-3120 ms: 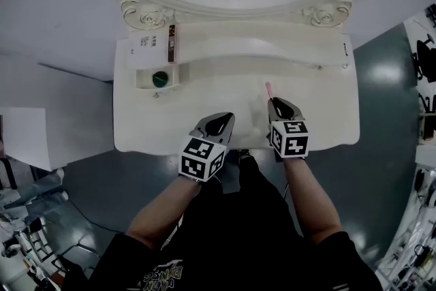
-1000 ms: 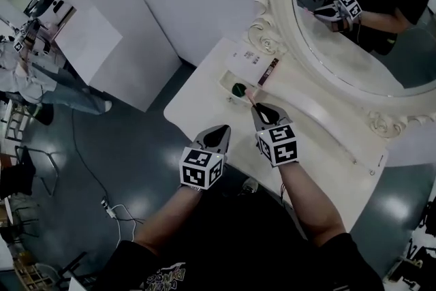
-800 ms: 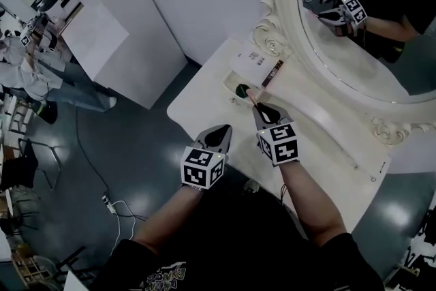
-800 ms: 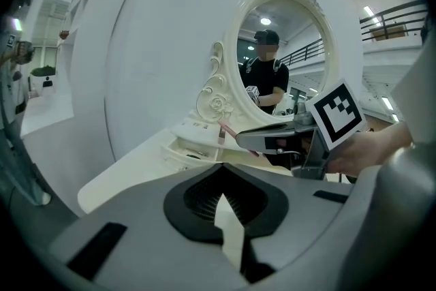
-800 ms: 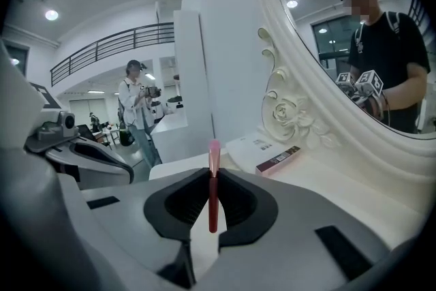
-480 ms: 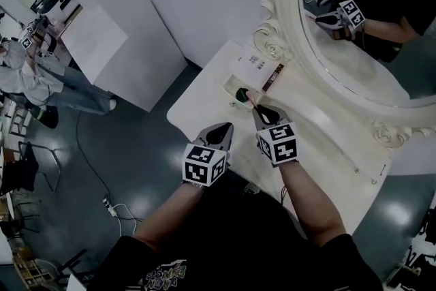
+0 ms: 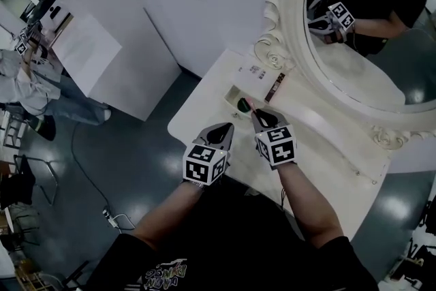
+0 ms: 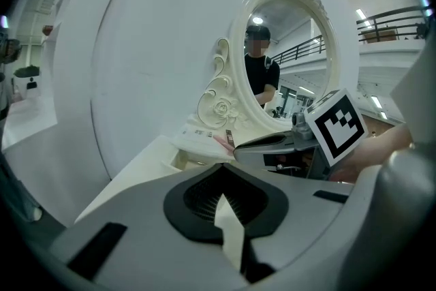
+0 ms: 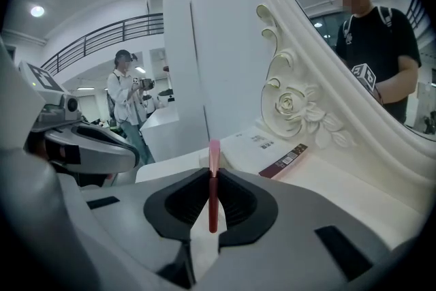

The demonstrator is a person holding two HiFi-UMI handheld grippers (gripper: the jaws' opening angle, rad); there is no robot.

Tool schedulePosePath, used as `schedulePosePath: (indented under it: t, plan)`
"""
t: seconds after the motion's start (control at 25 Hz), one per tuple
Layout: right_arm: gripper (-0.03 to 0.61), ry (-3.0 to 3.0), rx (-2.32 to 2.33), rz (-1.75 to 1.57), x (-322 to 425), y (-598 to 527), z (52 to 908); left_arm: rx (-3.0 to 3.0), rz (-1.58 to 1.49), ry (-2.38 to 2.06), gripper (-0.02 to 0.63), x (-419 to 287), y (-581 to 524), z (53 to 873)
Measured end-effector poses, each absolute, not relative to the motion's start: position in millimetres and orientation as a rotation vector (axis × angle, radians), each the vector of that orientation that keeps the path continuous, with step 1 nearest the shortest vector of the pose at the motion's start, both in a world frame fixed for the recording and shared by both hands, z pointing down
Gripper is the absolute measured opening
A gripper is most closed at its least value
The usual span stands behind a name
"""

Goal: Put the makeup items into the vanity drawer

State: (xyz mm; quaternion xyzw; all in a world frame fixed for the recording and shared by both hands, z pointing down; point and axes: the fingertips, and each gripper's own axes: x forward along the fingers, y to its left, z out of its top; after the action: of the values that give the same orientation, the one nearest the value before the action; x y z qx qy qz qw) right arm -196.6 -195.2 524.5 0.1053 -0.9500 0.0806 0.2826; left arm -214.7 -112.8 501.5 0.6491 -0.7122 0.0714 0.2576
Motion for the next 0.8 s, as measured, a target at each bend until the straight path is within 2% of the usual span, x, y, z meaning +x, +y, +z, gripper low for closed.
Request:
schedulePosePath:
  t: [0.8]
  plan:
    - [0.063, -2.405, 0.312, 0.214, -248.9, -198.3, 563.4, 1.781, 0.165, -1.845, 0.008, -272.7, -110.0, 524.9]
